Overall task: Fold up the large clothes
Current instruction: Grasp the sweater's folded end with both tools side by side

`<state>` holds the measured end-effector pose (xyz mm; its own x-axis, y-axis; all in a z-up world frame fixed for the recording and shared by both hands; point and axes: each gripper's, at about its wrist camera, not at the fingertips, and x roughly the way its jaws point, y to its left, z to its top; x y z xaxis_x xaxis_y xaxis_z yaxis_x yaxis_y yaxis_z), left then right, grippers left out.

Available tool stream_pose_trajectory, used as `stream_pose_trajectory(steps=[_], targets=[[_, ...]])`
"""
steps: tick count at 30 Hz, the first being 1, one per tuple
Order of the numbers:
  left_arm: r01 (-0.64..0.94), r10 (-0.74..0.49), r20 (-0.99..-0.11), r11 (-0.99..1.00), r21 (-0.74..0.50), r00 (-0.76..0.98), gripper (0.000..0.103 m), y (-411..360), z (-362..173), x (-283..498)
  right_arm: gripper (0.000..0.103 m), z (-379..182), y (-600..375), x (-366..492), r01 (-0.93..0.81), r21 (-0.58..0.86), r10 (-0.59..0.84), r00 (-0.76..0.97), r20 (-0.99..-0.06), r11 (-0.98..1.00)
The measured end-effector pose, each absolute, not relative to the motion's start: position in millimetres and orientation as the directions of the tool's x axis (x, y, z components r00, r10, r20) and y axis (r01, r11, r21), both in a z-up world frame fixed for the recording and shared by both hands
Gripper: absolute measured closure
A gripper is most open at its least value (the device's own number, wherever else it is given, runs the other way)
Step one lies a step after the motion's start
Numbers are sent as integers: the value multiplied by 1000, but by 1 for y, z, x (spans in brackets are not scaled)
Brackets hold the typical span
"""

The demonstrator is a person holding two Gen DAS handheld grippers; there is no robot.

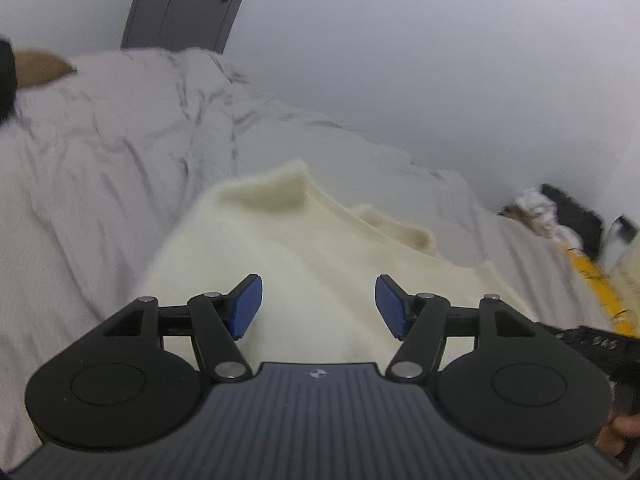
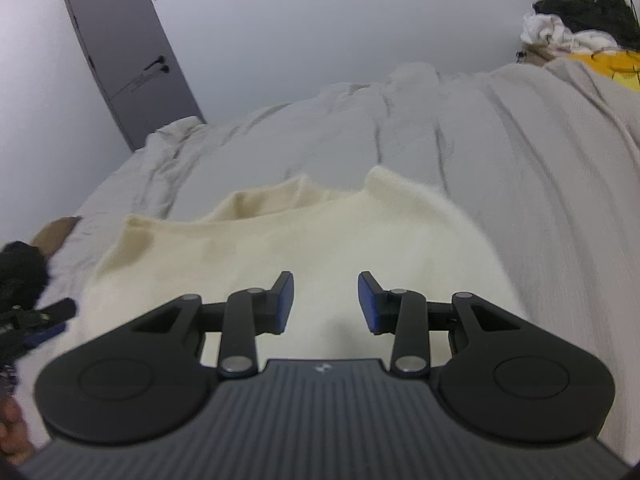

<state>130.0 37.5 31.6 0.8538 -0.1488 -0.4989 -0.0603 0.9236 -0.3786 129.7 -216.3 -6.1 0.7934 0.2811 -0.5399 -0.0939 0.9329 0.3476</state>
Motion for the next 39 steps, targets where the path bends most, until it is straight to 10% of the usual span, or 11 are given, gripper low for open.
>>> stream_pose_trajectory(steps=[10,15,33,39], targets=[[-100,-305,-539,797,-596,785,25,37,8,77,55,-21,-222,67,-64,601,455,718,-527,797],[-229,-390,-544,616,-754,743,21,62,-24,71,11,-43,-224,66,1,740,553,663,-504,673],[-407,-332,-480,266,-874,812,23,99,-81,92,20,-114,-241,98,333,851,513,687,-514,406],[-395,-243,-516,411,-822,821,68,92,-66,91,44,-105,-237,99,309,820,471,698,-539,481]])
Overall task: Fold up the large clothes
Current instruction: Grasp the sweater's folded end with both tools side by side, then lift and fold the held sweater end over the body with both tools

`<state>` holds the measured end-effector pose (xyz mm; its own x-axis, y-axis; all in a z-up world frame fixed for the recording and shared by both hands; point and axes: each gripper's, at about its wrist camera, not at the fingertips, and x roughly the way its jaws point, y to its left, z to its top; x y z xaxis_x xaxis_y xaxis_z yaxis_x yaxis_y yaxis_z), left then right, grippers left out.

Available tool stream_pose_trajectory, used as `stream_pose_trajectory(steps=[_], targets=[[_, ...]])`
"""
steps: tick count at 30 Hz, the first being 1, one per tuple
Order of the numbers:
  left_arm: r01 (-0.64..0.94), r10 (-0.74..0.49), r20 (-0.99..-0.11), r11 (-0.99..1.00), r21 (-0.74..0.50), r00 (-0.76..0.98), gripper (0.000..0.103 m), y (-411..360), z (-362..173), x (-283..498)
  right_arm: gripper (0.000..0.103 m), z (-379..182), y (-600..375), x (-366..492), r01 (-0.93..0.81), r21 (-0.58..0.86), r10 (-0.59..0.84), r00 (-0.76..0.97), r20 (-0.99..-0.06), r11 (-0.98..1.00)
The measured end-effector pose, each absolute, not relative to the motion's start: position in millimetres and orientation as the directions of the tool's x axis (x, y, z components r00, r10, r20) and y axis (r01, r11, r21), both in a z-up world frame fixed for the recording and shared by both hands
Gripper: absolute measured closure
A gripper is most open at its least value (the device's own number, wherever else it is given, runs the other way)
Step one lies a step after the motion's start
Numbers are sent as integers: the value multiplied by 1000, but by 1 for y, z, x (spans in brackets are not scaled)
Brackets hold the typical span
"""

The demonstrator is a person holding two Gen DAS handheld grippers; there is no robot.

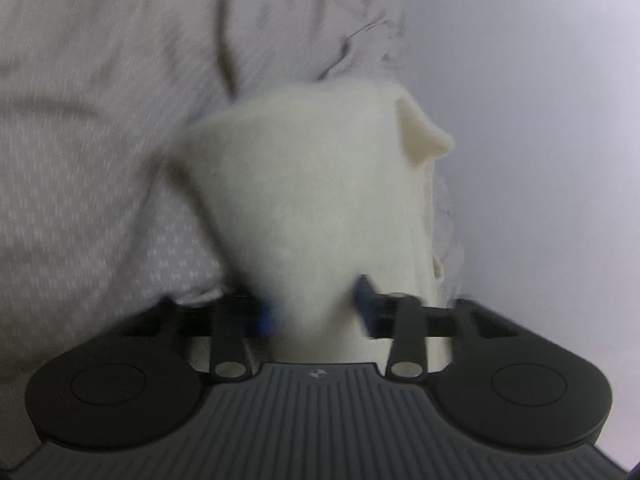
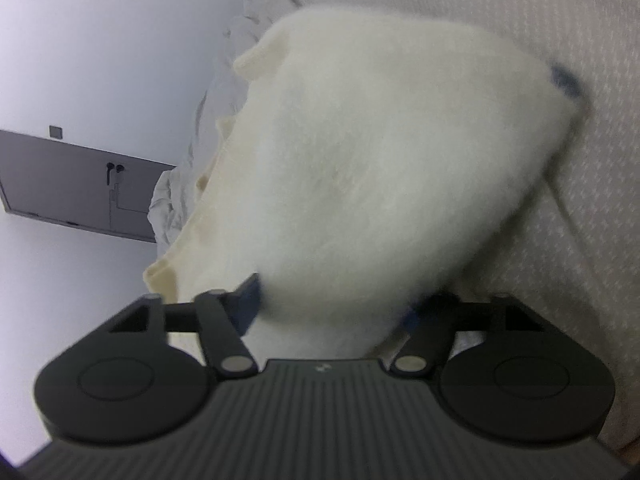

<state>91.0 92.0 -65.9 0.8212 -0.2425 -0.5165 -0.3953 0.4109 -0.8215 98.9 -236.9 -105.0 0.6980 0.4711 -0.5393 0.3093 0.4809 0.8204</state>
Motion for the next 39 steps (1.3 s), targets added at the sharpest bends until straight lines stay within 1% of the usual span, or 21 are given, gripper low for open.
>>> stream_pose_trajectory(steps=[1,3,6,8,11,15,18,21,25,29,33,35,39], targets=[[-380,-230,-516,451,-808,825,72,89,-59,92,47,-102,-235,98,298,815,462,704,-539,497],[-351,-211,-505,502,-791,837,75,84,-49,91,60,-94,-236,89,261,807,443,726,-526,529],[-305,-198,-467,535,-788,862,78,81,-34,84,66,-82,-240,82,211,813,433,759,-486,543],[-283,-195,-449,547,-788,872,79,82,-26,78,67,-74,-244,73,174,817,429,780,-455,549],[-254,-200,-431,570,-781,880,81,83,-9,66,68,-58,-242,64,126,791,417,794,-442,599],[-228,-209,-426,602,-766,880,81,81,19,51,68,-32,-250,50,97,801,432,801,-415,591],[-212,-220,-427,620,-755,877,82,82,37,33,68,-10,-256,35,77,792,443,794,-417,606],[-220,-246,-454,620,-753,857,82,85,56,11,68,6,-262,17,56,790,464,783,-414,610],[-235,-278,-487,616,-752,828,82,87,68,-17,68,22,-263,3,73,785,476,759,-444,615],[-239,-306,-504,611,-755,808,82,87,62,-29,67,20,-268,-6,117,781,474,737,-482,613],[-205,-304,-542,697,-688,783,81,76,63,-21,67,10,-269,3,140,764,465,721,-515,629],[-201,-301,-550,711,-674,779,80,75,63,-16,66,6,-269,9,157,762,464,710,-530,629],[-199,-321,-539,689,-697,779,78,82,66,-1,63,9,-269,17,156,765,476,701,-532,625]])
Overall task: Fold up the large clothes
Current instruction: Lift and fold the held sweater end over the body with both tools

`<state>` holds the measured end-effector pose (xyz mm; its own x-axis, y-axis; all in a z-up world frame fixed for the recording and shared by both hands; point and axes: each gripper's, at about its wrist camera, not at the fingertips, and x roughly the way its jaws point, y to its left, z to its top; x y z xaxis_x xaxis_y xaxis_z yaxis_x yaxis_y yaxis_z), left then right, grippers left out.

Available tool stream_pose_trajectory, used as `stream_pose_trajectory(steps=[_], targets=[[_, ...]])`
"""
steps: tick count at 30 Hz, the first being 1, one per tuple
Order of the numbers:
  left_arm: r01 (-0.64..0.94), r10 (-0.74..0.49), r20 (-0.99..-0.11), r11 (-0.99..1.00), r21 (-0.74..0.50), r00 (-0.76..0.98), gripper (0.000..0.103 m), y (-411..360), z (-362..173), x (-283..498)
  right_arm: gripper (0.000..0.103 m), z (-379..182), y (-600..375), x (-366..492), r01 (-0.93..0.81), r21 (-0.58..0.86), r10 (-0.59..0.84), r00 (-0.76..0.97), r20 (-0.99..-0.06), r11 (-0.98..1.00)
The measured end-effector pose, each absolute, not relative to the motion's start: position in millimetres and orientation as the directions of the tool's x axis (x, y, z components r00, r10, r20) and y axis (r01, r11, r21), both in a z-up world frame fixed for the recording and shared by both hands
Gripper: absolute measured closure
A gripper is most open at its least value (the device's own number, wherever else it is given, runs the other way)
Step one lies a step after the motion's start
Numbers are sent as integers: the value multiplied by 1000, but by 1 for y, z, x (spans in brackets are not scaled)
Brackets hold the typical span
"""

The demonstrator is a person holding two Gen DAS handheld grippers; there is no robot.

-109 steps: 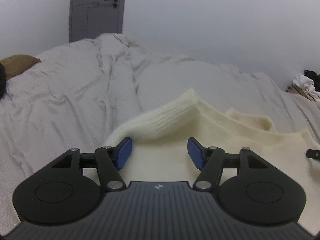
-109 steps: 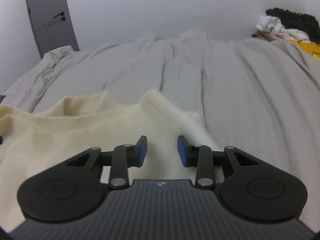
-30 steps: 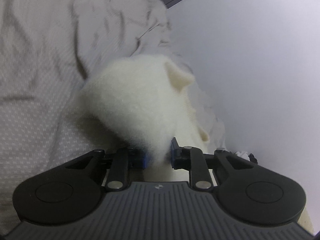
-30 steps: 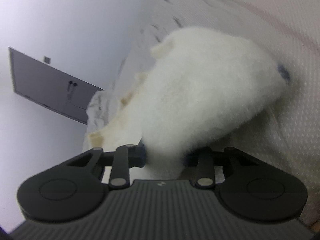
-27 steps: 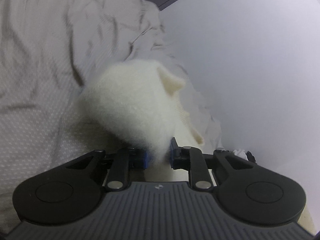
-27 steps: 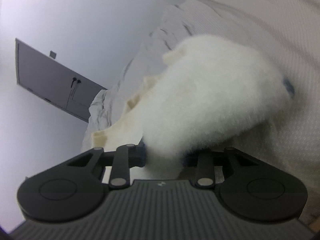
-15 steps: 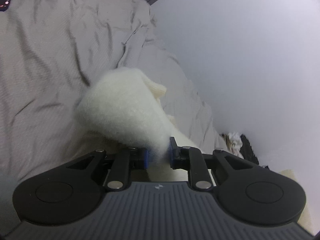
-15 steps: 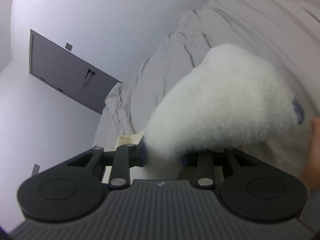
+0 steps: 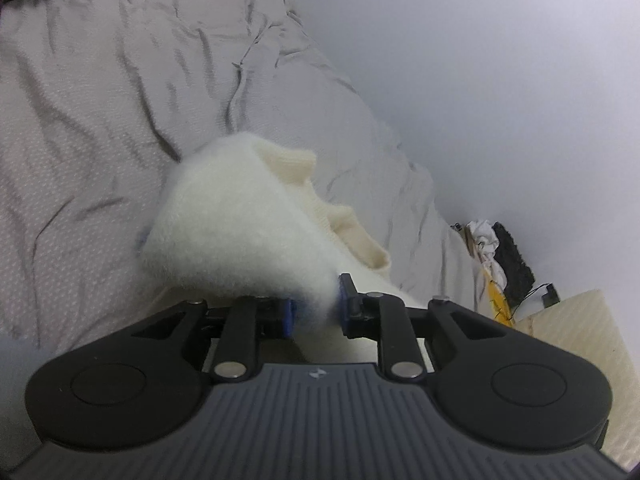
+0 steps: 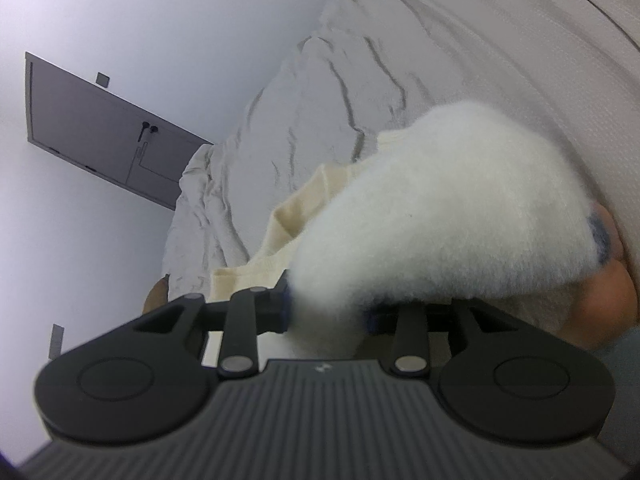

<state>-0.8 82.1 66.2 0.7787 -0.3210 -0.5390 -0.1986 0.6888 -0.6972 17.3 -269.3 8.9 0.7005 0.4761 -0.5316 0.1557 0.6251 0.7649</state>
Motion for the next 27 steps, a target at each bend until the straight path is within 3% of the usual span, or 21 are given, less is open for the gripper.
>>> stream_pose_trajectory(steps=[7,19,27], targets=[[-166,-338,-539,711,-684,771,68,86,84,43,53,23,-268,47,140,783,496,703,-510,606],[-197,-250,-563,763,-616,788,68,72,84,133,44,14,-268,102,155,825,509,720,-472,544],[-184,-216,-587,817,-546,780,68,65,56,204,44,-15,-261,155,178,782,481,701,-526,597]])
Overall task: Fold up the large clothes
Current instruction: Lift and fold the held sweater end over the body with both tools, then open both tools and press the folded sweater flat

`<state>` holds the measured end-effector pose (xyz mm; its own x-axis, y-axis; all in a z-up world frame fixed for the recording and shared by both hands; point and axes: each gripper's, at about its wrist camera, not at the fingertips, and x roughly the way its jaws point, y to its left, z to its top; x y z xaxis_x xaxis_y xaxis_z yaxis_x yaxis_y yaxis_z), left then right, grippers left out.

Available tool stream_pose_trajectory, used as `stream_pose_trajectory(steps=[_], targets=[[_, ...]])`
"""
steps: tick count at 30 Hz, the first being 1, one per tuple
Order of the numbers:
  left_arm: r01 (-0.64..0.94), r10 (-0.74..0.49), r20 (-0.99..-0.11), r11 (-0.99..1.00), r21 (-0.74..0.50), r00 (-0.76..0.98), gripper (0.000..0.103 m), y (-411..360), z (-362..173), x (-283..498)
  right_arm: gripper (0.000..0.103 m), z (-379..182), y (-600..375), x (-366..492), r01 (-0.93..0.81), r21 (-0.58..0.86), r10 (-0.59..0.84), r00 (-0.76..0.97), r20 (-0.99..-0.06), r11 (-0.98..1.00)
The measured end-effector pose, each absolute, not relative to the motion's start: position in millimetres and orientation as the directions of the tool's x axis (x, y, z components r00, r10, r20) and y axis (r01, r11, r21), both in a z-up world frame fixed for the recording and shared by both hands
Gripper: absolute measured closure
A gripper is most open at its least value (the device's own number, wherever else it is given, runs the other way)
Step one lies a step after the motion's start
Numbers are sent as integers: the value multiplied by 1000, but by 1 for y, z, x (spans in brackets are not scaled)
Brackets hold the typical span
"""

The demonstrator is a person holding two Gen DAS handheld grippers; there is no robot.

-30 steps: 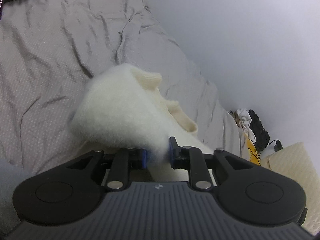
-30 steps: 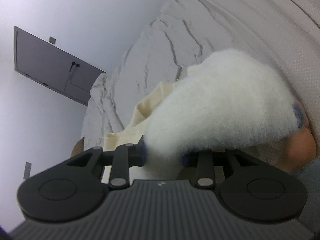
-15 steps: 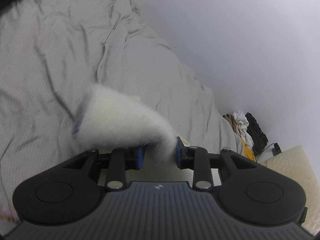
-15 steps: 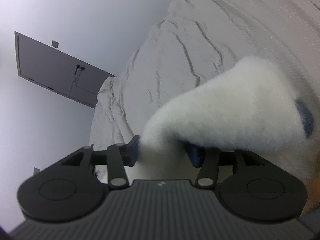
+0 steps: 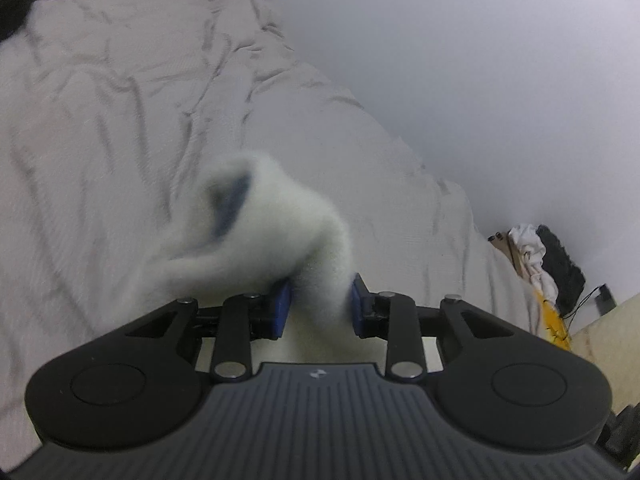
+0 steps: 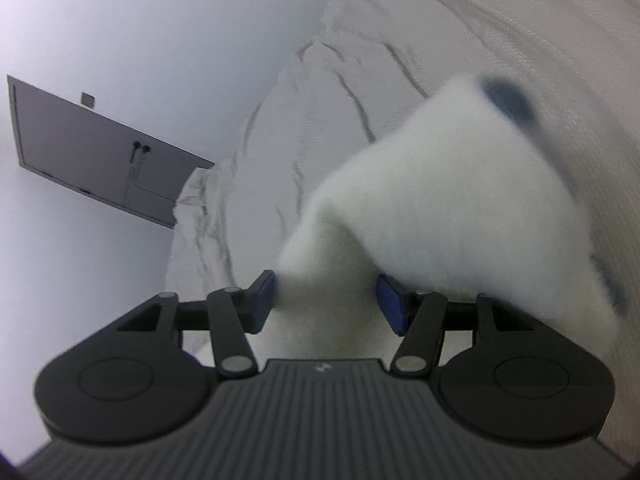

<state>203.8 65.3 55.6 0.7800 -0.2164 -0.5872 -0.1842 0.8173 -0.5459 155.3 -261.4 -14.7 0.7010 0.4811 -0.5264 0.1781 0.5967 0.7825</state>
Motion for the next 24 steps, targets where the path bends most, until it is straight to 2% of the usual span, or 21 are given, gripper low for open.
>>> stream_pose_trajectory(steps=[7,13,16,24], targets=[[-113,-170,-523,877,-466,835,68,63,25,245,47,-32,-250,189,109,707,457,692,-558,699],[-120,-128,-566,917,-380,815,68,64,-1,281,48,-46,-242,215,56,661,450,688,-568,749],[-139,-127,-589,913,-384,798,68,70,-13,292,48,-52,-241,225,25,640,448,692,-566,768],[-108,-125,-560,925,-365,819,65,68,-2,277,47,-45,-231,220,-26,561,413,706,-576,828]])
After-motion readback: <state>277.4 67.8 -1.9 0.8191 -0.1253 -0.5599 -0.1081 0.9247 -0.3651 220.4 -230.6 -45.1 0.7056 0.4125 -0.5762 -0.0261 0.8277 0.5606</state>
